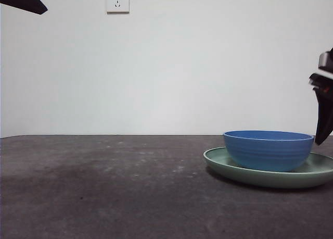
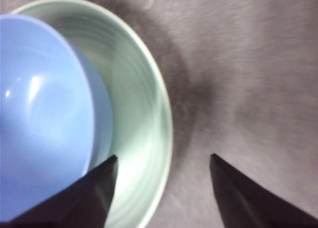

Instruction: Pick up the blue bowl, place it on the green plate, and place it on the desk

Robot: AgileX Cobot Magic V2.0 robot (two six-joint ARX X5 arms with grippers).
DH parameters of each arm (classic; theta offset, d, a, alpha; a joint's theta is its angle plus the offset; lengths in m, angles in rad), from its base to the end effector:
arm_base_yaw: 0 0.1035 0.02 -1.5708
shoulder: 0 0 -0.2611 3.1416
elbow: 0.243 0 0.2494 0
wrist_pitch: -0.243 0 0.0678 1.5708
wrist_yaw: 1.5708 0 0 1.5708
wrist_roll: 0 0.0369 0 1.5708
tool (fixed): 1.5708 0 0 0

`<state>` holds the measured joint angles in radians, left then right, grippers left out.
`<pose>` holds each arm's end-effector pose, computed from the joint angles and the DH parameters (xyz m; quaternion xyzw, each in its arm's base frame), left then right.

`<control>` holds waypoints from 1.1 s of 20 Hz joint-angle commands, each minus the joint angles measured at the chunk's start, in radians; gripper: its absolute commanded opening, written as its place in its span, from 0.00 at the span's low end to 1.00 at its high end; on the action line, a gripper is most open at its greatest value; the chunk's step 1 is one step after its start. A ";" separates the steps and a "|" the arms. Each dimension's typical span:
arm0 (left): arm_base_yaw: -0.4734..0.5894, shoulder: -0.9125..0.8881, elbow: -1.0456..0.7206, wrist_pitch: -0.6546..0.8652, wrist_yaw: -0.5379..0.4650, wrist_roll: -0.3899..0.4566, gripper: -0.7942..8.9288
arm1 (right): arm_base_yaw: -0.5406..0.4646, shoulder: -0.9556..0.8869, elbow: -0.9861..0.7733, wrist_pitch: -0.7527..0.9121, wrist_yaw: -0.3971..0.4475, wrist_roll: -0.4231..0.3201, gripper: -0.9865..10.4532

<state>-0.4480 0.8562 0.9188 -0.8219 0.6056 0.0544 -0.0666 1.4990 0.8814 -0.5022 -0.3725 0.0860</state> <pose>0.1332 -0.0873 0.3082 -0.0073 0.3566 -0.4768 0.8034 0.2782 -0.0051 0.1807 0.1516 0.5234 0.1067 0.8317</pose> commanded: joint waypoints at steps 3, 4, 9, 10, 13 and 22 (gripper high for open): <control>-0.005 0.004 0.013 0.006 0.006 0.010 0.37 | 0.000 0.092 0.006 0.048 -0.021 0.004 0.29; -0.005 0.004 0.013 0.006 0.005 0.010 0.37 | 0.000 0.099 0.006 0.053 -0.019 0.003 0.26; -0.005 0.004 0.013 0.006 0.005 0.010 0.37 | 0.000 0.109 0.006 0.077 -0.020 0.004 0.13; -0.005 0.004 0.013 0.006 0.005 0.010 0.37 | 0.000 0.109 0.006 0.079 -0.020 0.004 0.13; -0.005 0.004 0.013 0.006 0.005 0.010 0.37 | 0.000 0.109 0.006 0.080 -0.020 0.004 0.11; -0.005 0.004 0.013 0.006 0.005 0.009 0.37 | -0.002 0.094 0.006 0.090 -0.058 0.022 0.10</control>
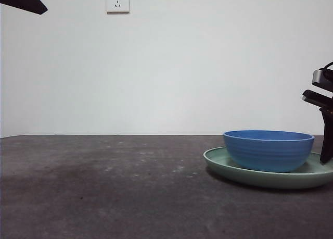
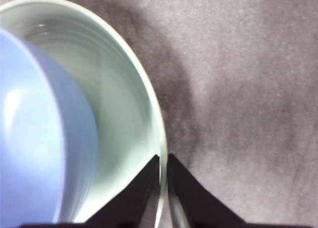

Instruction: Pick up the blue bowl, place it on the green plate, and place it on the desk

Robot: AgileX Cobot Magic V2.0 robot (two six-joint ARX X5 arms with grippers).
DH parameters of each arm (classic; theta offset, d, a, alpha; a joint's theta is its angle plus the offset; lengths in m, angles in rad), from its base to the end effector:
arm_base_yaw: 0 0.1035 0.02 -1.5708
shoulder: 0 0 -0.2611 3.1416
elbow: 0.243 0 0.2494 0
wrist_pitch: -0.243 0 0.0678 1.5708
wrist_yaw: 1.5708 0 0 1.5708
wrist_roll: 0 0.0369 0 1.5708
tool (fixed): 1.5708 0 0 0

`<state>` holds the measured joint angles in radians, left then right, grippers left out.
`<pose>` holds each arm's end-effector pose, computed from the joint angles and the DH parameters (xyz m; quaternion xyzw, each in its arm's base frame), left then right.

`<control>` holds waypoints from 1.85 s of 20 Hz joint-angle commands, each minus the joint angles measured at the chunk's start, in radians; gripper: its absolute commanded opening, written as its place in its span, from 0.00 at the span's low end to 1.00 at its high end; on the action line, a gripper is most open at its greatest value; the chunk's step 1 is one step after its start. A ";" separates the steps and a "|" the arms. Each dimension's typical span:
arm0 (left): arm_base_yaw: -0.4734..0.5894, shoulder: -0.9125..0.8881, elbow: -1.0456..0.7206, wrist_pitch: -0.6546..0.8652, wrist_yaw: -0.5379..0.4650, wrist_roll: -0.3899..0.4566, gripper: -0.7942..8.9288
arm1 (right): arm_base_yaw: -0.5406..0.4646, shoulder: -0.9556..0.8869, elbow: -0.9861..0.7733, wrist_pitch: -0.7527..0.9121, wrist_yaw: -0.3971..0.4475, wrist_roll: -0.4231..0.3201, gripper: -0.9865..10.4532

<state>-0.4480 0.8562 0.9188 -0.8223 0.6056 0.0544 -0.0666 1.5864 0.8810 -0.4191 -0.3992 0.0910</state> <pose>0.1332 -0.0873 0.3082 -0.0073 0.3568 -0.4768 0.8033 0.2915 -0.0051 0.1615 0.1609 0.5245 0.1163 0.8279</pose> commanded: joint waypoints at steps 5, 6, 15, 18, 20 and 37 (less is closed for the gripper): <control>-0.005 0.004 0.013 0.006 0.005 0.009 0.37 | -0.001 -0.087 0.008 0.016 -0.094 0.076 0.10; -0.005 0.004 0.013 0.006 0.005 0.009 0.37 | -0.001 -0.107 0.008 0.018 -0.110 0.090 0.10; -0.005 0.004 0.013 0.006 0.005 0.009 0.37 | 0.093 -0.189 0.010 0.071 -0.177 0.216 0.10; -0.005 0.004 0.013 0.006 0.005 0.009 0.37 | 0.182 -0.189 0.010 0.140 -0.147 0.280 0.10; -0.005 0.004 0.013 0.006 0.005 0.009 0.37 | 0.243 -0.186 0.010 0.185 -0.118 0.319 0.10; -0.005 0.004 0.013 0.000 0.005 0.005 0.37 | 0.438 0.151 0.023 0.467 -0.044 0.485 0.10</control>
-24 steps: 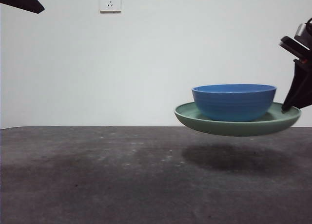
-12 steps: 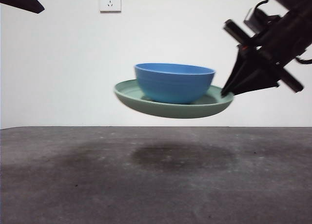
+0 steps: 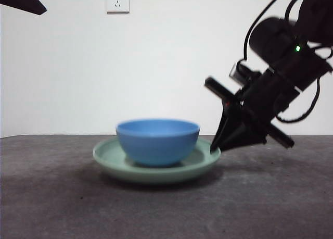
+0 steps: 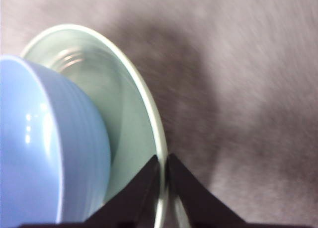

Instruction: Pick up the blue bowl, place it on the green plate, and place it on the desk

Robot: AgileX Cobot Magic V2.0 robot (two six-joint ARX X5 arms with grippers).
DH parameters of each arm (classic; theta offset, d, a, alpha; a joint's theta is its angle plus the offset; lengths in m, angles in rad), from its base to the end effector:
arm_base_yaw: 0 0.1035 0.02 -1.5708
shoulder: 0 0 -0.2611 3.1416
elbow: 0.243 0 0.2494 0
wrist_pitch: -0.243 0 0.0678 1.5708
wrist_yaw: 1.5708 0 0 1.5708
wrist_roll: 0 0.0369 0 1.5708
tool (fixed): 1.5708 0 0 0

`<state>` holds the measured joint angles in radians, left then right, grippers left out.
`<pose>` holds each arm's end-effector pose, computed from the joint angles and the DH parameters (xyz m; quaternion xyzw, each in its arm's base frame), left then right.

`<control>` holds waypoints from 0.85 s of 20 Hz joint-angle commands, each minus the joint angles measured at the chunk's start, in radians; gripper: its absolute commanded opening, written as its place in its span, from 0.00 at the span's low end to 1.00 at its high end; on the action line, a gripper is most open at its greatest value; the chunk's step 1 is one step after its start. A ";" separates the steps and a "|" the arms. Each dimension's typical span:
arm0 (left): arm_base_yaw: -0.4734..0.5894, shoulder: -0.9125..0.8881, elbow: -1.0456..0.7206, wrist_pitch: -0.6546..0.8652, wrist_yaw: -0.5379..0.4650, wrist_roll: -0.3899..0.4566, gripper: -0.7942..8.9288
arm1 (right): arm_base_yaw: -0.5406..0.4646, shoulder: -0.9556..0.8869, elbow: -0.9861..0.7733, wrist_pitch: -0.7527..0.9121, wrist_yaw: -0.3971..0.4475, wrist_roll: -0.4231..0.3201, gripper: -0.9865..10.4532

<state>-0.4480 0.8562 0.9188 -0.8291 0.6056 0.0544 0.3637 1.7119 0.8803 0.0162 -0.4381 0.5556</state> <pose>0.1328 -0.0871 0.3077 -0.0076 0.3600 -0.4763 0.8022 0.3062 0.1333 0.1499 0.2460 0.4793 0.2359 0.8088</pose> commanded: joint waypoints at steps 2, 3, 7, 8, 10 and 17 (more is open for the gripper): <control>-0.005 0.004 0.013 0.006 0.005 0.005 0.37 | 0.008 0.043 0.025 0.043 -0.005 0.021 0.10; -0.005 0.005 0.013 0.006 0.005 0.005 0.37 | 0.008 0.045 0.025 0.043 0.001 0.019 0.10; -0.005 0.004 0.013 0.006 0.005 0.005 0.37 | 0.008 0.045 0.025 0.043 0.000 0.012 0.10; -0.005 0.004 0.013 0.005 0.005 0.005 0.37 | 0.008 0.044 0.025 0.043 0.000 0.013 0.10; -0.005 0.004 0.013 0.005 0.005 0.005 0.37 | 0.008 0.043 0.025 0.043 0.000 0.013 0.18; -0.005 0.004 0.013 0.005 0.005 0.005 0.37 | 0.007 -0.046 0.025 0.008 0.020 0.006 0.25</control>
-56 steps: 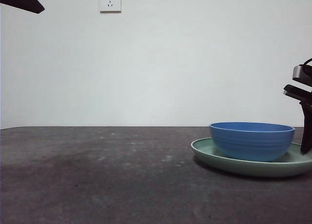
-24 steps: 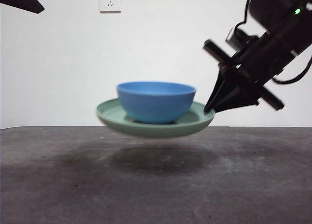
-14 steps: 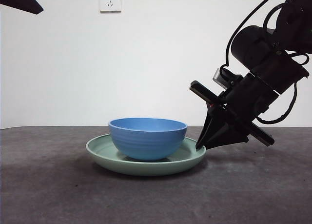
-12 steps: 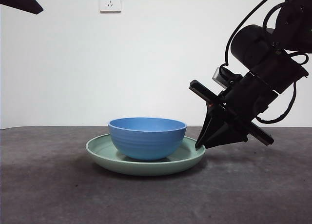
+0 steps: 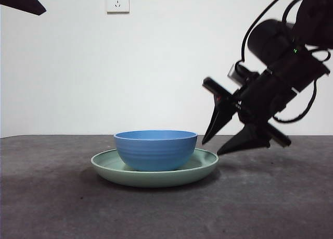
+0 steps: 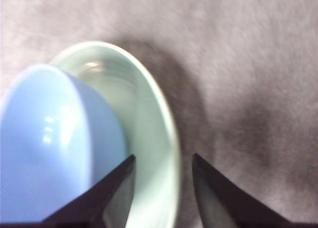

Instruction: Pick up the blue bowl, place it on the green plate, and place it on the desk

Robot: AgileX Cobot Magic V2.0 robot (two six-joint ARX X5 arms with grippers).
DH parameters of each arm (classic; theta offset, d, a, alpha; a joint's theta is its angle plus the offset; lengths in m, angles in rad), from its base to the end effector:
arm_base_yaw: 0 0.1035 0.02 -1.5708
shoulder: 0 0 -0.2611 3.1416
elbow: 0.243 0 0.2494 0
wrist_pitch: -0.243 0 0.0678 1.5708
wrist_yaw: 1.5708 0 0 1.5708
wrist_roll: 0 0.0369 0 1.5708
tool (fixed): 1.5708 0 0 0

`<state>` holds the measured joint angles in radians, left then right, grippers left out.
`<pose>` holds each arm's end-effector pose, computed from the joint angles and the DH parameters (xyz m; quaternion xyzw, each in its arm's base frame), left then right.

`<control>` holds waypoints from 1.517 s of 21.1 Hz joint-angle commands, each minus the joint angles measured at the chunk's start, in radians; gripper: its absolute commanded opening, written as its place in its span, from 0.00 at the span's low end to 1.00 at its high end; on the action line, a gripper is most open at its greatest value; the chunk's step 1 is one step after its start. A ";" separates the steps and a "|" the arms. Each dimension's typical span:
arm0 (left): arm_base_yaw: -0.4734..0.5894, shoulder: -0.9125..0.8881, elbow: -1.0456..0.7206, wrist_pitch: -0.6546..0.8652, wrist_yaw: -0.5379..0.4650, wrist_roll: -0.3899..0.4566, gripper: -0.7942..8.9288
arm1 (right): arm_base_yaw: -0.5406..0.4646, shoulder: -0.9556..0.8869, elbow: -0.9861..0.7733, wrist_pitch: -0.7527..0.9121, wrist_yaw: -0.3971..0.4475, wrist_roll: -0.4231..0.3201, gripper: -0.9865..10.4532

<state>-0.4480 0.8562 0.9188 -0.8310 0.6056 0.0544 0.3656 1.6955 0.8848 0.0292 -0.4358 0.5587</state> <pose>0.1327 -0.0871 0.3076 -0.0077 0.3608 -0.4761 0.8019 0.3069 0.1342 0.1572 0.2476 0.4653 0.2417 0.8147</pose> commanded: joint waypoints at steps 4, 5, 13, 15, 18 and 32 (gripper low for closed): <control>-0.005 0.004 0.013 0.007 0.005 0.005 0.37 | 0.004 -0.189 0.021 -0.155 0.097 -0.103 0.25; -0.005 0.004 0.013 0.007 0.005 0.005 0.37 | 0.004 -0.238 0.021 -0.198 0.097 -0.139 0.25; -0.005 0.005 0.013 0.008 0.005 0.005 0.37 | 0.006 -0.617 0.021 -0.547 0.002 -0.359 0.25; -0.005 0.004 0.013 0.008 0.005 0.005 0.37 | 0.006 -0.675 0.021 -0.613 -0.015 -0.390 0.25; -0.005 0.004 0.013 0.008 0.005 0.005 0.37 | 0.006 -0.773 0.021 -0.725 -0.039 -0.423 0.25; -0.005 0.005 0.013 -0.014 0.005 0.005 0.37 | 0.006 -1.057 0.020 -0.966 -0.099 -0.455 0.25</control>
<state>-0.4480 0.8562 0.9188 -0.8528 0.6056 0.0544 0.3660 0.6369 0.8875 -0.9405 -0.5304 0.1230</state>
